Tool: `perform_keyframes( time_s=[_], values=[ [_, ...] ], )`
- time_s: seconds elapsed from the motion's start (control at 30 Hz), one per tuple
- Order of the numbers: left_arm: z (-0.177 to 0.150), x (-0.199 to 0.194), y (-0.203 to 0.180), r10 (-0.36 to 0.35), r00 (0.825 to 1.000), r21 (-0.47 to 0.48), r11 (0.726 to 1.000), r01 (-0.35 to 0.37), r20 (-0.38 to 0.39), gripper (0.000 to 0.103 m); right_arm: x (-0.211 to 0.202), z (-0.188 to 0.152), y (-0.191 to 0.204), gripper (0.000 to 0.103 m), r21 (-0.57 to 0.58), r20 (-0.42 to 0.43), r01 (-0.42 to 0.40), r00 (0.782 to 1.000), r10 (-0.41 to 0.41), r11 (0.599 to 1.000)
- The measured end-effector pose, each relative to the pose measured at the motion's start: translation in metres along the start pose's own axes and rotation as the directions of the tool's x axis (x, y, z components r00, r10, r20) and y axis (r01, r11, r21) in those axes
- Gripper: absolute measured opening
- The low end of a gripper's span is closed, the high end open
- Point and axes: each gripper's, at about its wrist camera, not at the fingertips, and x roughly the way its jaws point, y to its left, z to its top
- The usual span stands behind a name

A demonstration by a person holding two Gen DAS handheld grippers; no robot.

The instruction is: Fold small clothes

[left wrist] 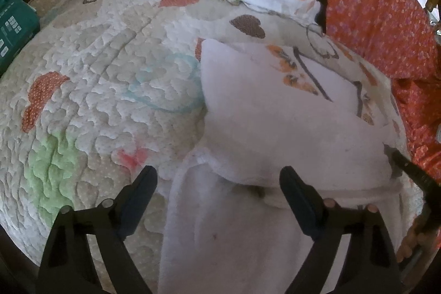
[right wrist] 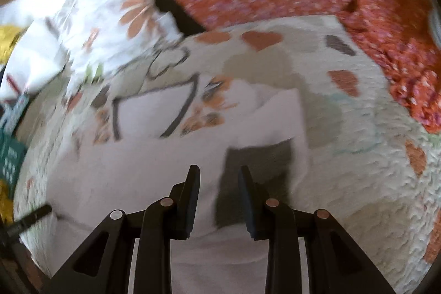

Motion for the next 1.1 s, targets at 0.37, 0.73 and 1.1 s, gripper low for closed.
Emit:
perform_keyframes(
  time_s=[0.37, 0.73, 1.1],
  values=[
    [-0.004, 0.002, 0.009, 0.007, 0.999, -0.006, 1.000, -0.007, -0.032, 0.089, 0.021, -0.012, 0.011, 0.032, -0.028, -0.081, 0.034, 0.996, -0.036, 0.999],
    [-0.011, 0.004, 0.009, 0.025, 0.999, 0.012, 1.000, -0.024, -0.044, 0.089, 0.019, -0.014, 0.013, 0.040, -0.052, -0.094, 0.068, 0.993, -0.072, 0.996],
    [-0.019, -0.015, 0.024, 0.023, 1.000, -0.001, 1.000, -0.023, -0.012, 0.089, -0.007, -0.021, 0.002, 0.044, -0.002, -0.042, 0.082, 0.996, -0.082, 0.997]
  ],
)
